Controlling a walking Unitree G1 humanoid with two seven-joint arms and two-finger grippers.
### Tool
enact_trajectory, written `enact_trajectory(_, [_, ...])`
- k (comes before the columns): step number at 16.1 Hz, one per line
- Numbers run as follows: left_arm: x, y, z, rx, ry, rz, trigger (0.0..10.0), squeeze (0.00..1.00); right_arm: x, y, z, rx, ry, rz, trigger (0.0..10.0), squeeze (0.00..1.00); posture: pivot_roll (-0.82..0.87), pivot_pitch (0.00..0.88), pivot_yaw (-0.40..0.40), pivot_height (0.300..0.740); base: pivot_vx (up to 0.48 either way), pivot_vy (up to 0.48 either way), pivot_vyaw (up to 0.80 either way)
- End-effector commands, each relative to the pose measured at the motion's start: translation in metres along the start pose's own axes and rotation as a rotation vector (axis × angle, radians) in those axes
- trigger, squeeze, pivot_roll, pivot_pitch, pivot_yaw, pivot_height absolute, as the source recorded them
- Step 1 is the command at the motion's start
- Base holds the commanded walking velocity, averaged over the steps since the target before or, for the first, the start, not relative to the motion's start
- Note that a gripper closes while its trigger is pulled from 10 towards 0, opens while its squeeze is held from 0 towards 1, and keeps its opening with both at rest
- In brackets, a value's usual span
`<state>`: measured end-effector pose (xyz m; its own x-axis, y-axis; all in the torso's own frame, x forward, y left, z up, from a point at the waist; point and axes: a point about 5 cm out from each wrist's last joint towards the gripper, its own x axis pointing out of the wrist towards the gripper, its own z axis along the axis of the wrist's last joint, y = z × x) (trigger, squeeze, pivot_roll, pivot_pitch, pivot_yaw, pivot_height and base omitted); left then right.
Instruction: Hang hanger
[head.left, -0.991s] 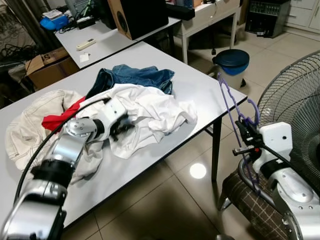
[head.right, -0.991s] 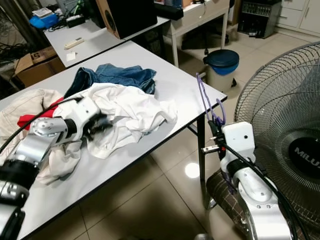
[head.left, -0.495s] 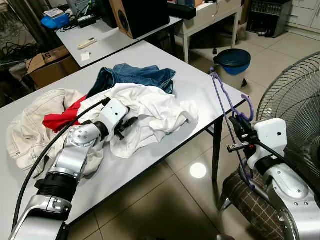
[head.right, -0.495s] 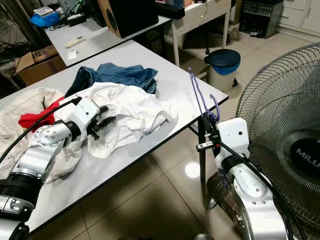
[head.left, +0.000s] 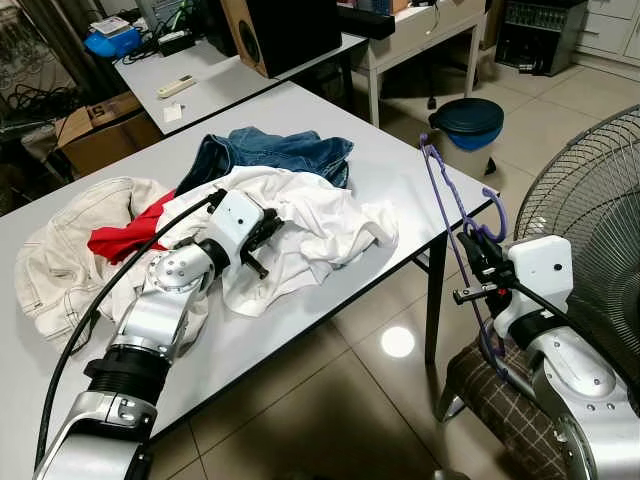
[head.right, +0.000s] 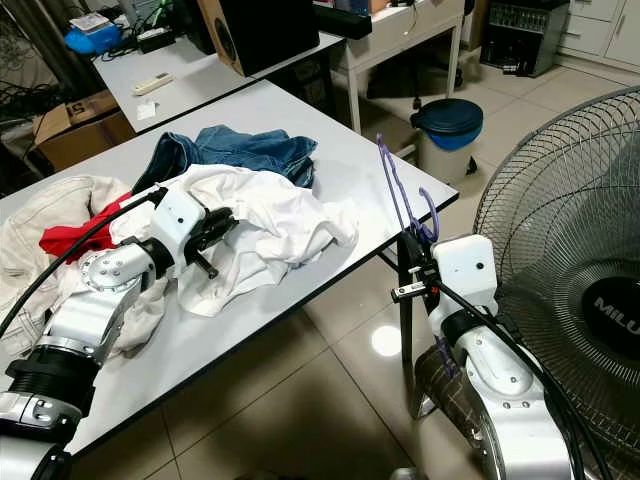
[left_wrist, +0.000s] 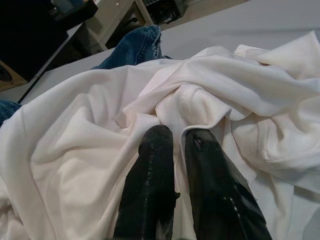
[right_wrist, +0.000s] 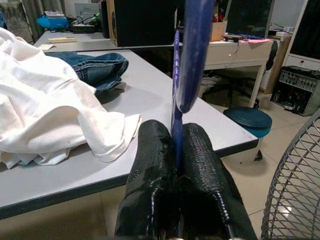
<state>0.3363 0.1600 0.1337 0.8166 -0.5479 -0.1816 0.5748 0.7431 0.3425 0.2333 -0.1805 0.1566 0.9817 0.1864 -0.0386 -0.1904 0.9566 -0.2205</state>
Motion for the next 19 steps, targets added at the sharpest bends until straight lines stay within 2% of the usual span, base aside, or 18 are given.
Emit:
enact_trajectory(1, [-0.005,0.006,-0.002,0.000,0.003,0.029,0.0,0.00,0.002,0.005,0.005,0.010,-0.026,0.021,10.0,0.00,-0.12,0.000,0.228,0.740,0.000,0.000,0.00])
enact_trajectory(4, [-0.006,0.010,-0.002,0.007,0.007,0.053,0.0,0.00,0.002,0.005,0.004,0.011,-0.024,0.019,10.0,0.00,-0.12,0.000,0.228,0.740,0.000,0.000,0.00])
enact_trajectory(7, [-0.006,0.026,0.005,0.024,-0.005,0.091,0.0,0.00,0.002,0.004,0.004,0.010,-0.023,0.017,10.0,0.00,-0.12,0.000,0.226,0.740,0.000,0.000,0.00])
enact_trajectory(8, [-0.007,0.037,0.015,0.035,-0.033,0.119,0.0,0.00,0.002,0.004,0.004,0.011,-0.024,0.016,10.0,0.00,-0.12,0.000,0.225,0.740,0.000,0.000,0.00])
enact_trajectory(9, [-0.006,0.052,0.034,0.045,-0.090,0.148,0.0,0.00,0.003,0.003,0.004,0.010,-0.026,0.017,10.0,0.00,-0.11,0.000,0.220,0.740,0.000,0.000,0.00])
enact_trajectory(10, [-0.005,0.058,0.042,0.050,-0.112,0.161,0.0,0.00,0.003,0.003,0.004,0.010,-0.026,0.018,10.0,0.00,-0.11,0.000,0.218,0.740,0.000,0.000,0.00])
enact_trajectory(13, [0.004,0.088,0.091,0.115,-0.212,0.246,0.0,0.00,0.004,0.003,0.005,0.008,-0.029,0.023,10.0,0.00,-0.11,0.000,0.218,0.740,0.000,0.000,0.00])
enact_trajectory(15, [0.009,0.102,0.115,0.160,-0.239,0.282,0.0,0.00,0.004,0.004,0.005,0.007,-0.031,0.025,10.0,0.00,-0.12,0.000,0.226,0.740,0.000,0.000,0.00])
enact_trajectory(17, [0.011,0.108,0.118,0.203,-0.206,0.288,0.0,0.00,0.003,0.005,0.005,0.007,-0.033,0.022,10.0,0.00,-0.13,0.000,0.240,0.740,0.000,0.000,0.00])
enact_trajectory(19, [0.015,0.107,0.104,0.223,-0.127,0.274,0.0,0.00,0.001,0.007,0.006,0.009,-0.043,0.041,10.0,0.00,-0.13,0.000,0.243,0.740,0.000,0.000,0.00])
